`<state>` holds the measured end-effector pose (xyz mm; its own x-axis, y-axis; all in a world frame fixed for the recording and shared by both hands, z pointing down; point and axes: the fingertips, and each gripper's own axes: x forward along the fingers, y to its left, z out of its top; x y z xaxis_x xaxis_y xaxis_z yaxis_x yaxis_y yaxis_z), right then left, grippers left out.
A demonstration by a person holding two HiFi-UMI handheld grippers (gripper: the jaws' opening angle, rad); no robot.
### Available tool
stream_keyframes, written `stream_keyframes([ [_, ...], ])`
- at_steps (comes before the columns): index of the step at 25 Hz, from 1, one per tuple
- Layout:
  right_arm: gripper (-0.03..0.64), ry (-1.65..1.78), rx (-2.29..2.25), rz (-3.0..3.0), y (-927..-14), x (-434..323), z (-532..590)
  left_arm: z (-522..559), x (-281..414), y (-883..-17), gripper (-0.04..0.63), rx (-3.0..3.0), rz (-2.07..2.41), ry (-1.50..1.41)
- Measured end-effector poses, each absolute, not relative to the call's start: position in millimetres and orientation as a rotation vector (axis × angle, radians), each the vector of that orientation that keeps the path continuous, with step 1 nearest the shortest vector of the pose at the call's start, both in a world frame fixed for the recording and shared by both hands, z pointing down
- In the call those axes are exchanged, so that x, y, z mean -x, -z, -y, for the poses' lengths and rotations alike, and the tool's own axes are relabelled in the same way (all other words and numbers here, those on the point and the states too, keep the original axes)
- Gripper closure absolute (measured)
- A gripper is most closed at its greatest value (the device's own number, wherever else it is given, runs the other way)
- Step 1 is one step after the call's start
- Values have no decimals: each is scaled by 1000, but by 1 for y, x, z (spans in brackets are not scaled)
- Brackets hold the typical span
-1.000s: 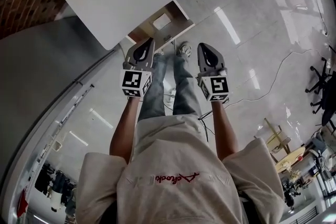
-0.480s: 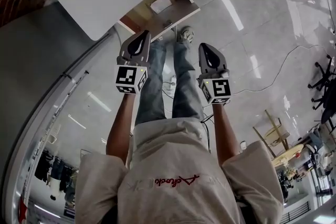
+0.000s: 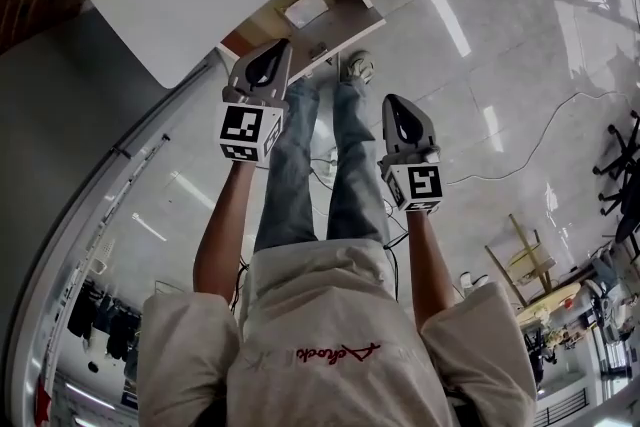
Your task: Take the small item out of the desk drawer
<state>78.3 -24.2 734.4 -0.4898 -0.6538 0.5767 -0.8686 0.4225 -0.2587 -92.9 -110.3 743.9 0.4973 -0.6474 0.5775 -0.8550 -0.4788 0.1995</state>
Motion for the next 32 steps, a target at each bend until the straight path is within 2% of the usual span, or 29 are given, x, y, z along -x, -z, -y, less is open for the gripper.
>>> stream_keyframes([
  [15, 604, -784, -1318, 2270, -751, -92, 32, 160, 74, -802, 586, -2291, 1153, -706],
  [32, 604, -832, -1300, 2245, -768, -97, 29, 157, 51, -873, 586, -2424, 824, -1281],
])
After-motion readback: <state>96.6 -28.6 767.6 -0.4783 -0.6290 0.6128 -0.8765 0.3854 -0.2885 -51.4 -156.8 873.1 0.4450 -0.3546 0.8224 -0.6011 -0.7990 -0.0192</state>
